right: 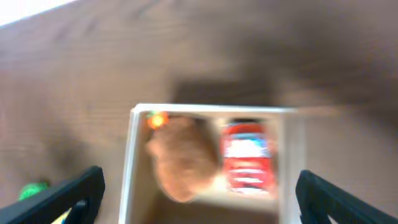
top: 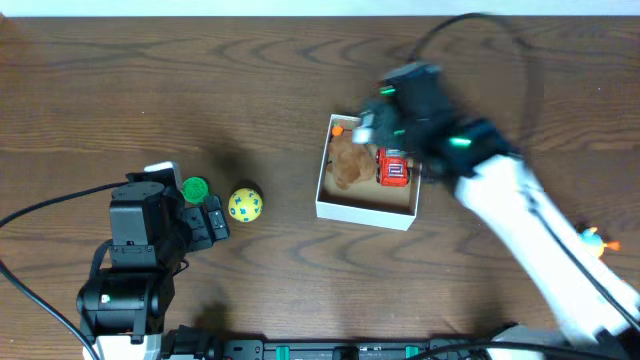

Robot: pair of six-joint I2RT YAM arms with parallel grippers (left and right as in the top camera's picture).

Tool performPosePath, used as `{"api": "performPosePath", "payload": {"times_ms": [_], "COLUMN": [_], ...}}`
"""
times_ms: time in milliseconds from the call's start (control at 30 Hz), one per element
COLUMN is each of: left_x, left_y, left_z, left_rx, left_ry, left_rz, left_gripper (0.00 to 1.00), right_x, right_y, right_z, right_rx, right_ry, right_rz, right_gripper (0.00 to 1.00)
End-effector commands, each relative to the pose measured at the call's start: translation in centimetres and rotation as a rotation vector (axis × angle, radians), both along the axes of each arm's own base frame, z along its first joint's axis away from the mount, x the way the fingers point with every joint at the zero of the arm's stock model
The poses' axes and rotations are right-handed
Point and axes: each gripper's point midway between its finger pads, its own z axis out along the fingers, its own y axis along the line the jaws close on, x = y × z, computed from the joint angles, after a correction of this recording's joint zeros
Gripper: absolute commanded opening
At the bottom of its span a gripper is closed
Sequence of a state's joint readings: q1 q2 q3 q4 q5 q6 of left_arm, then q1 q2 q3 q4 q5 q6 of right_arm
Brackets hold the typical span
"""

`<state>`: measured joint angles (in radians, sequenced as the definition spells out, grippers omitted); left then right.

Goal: Pack container
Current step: 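Lift the brown bear into the white box and release, then reach the right gripper to the orange duck toy and grasp it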

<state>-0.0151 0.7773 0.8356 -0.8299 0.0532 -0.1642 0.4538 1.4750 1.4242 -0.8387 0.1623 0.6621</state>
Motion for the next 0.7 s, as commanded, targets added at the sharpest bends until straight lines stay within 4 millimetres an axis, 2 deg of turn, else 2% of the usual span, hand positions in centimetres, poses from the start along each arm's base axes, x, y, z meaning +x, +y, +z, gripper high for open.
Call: {"api": "performPosePath", "payload": {"times_ms": [0,133,267,367,433,567,667], "left_x": [0.2,0.2,0.2,0.2,0.2,0.0,0.0], "left_y": [0.0,0.0,0.0,0.0,0.0,0.0,0.0], "left_z": [0.8,0.8,0.8,0.8,0.8,0.6,0.6], "left_rx": [-0.014,-0.014,-0.014,-0.014,-0.014,-0.014,-0.014], "left_ry": [-0.019,-0.020,-0.020,-0.020,-0.018,-0.011,-0.011], "left_rz": [0.008,0.008,0.008,0.008,0.008,0.008,0.008], "left_gripper": [0.98,0.98,0.98,0.98,0.98,0.98,0.98], "right_x": [-1.5,-6.7,-11.5,-13.7,-14.9,-15.8,-16.2], "right_y": [-9.4,-19.4,-26.0,-28.5,-30.0,-31.5,-31.9], "right_z": [3.6,3.7,1.7,-0.8,-3.2,-8.4,-12.3], "right_rx": [-0.025,-0.034,0.013,0.074,0.108,0.173,0.193], "right_ry": [-0.047,0.050,0.174,0.258,0.307,0.374,0.422], "right_rz": [-0.266,-0.569,-0.829,-0.959,-1.030,-1.093,-1.087], "right_gripper": [0.99,0.99,0.99,0.99,0.99,0.99,0.99]}}
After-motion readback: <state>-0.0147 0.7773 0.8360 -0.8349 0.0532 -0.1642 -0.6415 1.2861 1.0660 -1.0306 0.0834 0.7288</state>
